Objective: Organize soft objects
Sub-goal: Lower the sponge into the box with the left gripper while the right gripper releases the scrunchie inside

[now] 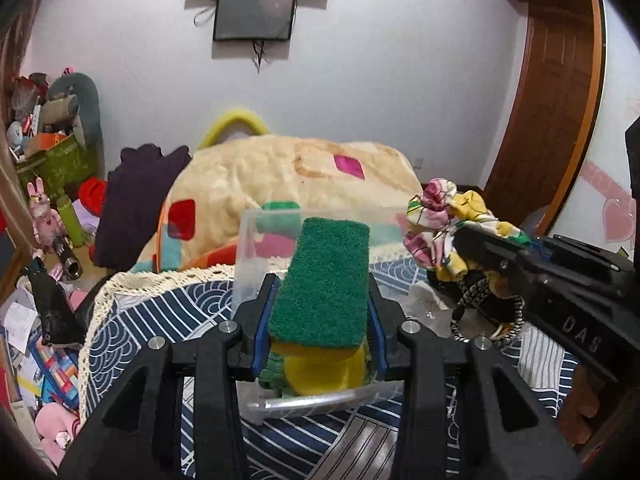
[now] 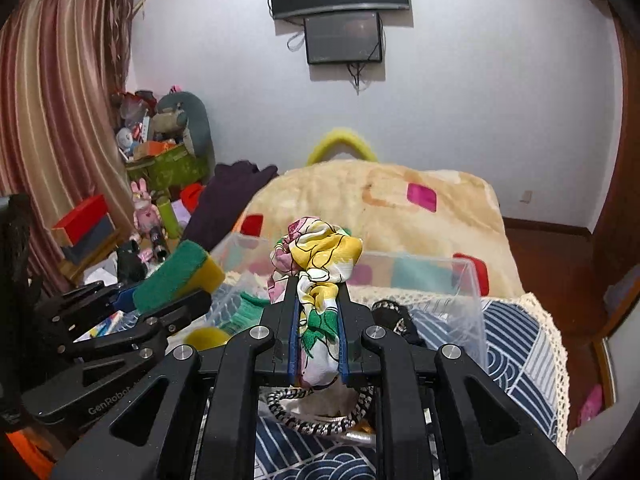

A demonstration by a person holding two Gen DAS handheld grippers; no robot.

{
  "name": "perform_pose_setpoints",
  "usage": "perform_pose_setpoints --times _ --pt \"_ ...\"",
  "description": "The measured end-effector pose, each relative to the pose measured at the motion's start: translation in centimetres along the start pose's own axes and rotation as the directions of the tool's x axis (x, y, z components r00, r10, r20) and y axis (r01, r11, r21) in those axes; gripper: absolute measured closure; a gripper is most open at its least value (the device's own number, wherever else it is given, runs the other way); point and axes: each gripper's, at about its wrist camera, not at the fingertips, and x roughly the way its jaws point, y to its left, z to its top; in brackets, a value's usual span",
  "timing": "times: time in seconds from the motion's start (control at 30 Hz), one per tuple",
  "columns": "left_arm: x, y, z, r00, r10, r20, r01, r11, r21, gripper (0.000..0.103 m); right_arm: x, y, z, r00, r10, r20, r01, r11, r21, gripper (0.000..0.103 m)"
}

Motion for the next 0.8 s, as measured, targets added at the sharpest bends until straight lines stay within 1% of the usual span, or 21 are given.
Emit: perform_pose_setpoints --times 0.27,0.33,0.37,0.47,0.5,0.53,0.57,0.63,0.7,0.77,0.8 --pt "1.8 -0.4 -0.5 0.999 0.000 -0.053 0.001 1.000 0.025 0.063 2.4 -0.3 -0.8 0.996 0.011 -0.089 -0.009 1.000 0.016 0.090" --pt "1.9 -0.5 -0.5 0.998 -0.003 -0.065 0.005 0.999 0.033 0.063 2.6 -0.1 -0.9 0.995 0.010 -0.096 -0.009 1.000 0.007 0.089" --pt "1.8 -0.6 -0.6 0.998 0.000 -0.062 0.002 0.999 0.037 0.063 2.6 -0.1 -1.0 0.995 0.006 -0.098 -0.006 1.000 -0.002 0.087" --pt "1.4 -0.9 -0.6 0.998 0.012 -0.054 -0.009 0.998 0.056 0.061 2.4 0.2 -1.0 0.996 -0.017 -0.091 0.014 1.000 -0.027 0.086" --pt "1.1 -1.0 -0.6 0.999 0.007 -0.049 -0.004 0.998 0.056 0.061 2.3 0.2 -0.9 0.996 -0.023 -0.088 0.020 0.999 -0.032 0.084" --pt "0.8 -1.0 -0.6 0.999 0.002 -0.046 0.000 0.999 0.052 0.061 2.0 0.3 -0.8 0.996 -0.023 -0.084 0.020 0.999 -0.036 0.080" --pt "0.6 -0.9 -0.6 0.999 -0.003 -0.046 0.005 0.999 0.050 0.061 1.9 0.2 -0.8 0.996 -0.015 -0.086 0.012 0.999 -0.035 0.076" --pt "-0.2 -1.0 -0.7 0.999 -0.009 -0.039 0.011 0.999 0.053 0.060 1.6 0.0 -0.6 0.996 0.005 -0.089 -0.007 1.000 -0.023 0.072" --pt "-1.0 -1.0 -0.7 1.000 -0.008 -0.024 0.010 0.998 0.055 0.055 1.0 0.0 -0.4 0.997 0.001 -0.072 -0.003 1.000 -0.024 0.070" --pt "-2.0 -1.0 -0.7 1.000 -0.009 -0.003 0.009 0.999 0.052 0.052 0.0 0.0 -0.3 0.999 -0.012 -0.046 0.011 0.999 -0.030 0.063" --pt "-2.6 -1.0 -0.6 1.000 -0.006 0.009 0.006 0.998 0.055 0.052 -0.4 -0.1 -0.2 0.999 -0.010 -0.036 0.009 1.000 -0.029 0.061"
